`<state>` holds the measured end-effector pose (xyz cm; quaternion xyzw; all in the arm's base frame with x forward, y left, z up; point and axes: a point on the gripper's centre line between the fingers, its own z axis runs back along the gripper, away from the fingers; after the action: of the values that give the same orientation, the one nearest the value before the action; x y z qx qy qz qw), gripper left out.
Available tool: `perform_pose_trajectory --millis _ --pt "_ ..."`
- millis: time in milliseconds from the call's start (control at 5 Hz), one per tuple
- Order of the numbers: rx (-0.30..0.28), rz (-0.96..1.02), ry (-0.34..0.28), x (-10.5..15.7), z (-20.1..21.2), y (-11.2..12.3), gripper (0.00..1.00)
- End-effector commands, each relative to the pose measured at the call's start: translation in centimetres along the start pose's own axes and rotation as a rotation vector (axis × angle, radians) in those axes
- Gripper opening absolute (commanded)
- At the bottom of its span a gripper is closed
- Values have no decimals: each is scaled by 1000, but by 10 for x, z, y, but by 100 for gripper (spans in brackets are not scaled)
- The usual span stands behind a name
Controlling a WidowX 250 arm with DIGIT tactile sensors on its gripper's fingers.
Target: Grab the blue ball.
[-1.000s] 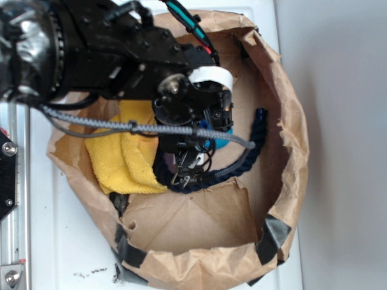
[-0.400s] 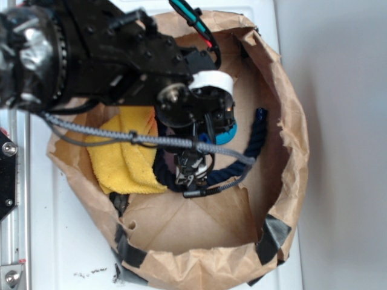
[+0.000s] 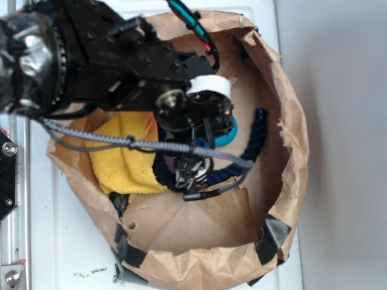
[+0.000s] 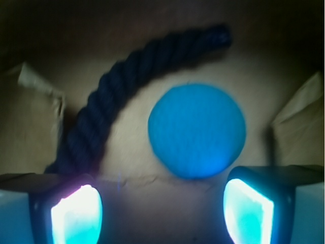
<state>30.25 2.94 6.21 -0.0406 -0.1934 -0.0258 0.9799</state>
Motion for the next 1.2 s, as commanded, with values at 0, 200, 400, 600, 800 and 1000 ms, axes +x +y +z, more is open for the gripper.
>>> perform_pose_trajectory --millis 0,200,400,600,800,1000 --pt "6 -18 -41 14 17 1 100" --pt "4 -10 -44 14 18 2 100" --pt "20 24 -51 14 18 3 100" --pt "20 24 -51 14 18 3 100" --pt "20 24 -51 14 18 3 100" --pt "20 24 -51 14 18 3 100"
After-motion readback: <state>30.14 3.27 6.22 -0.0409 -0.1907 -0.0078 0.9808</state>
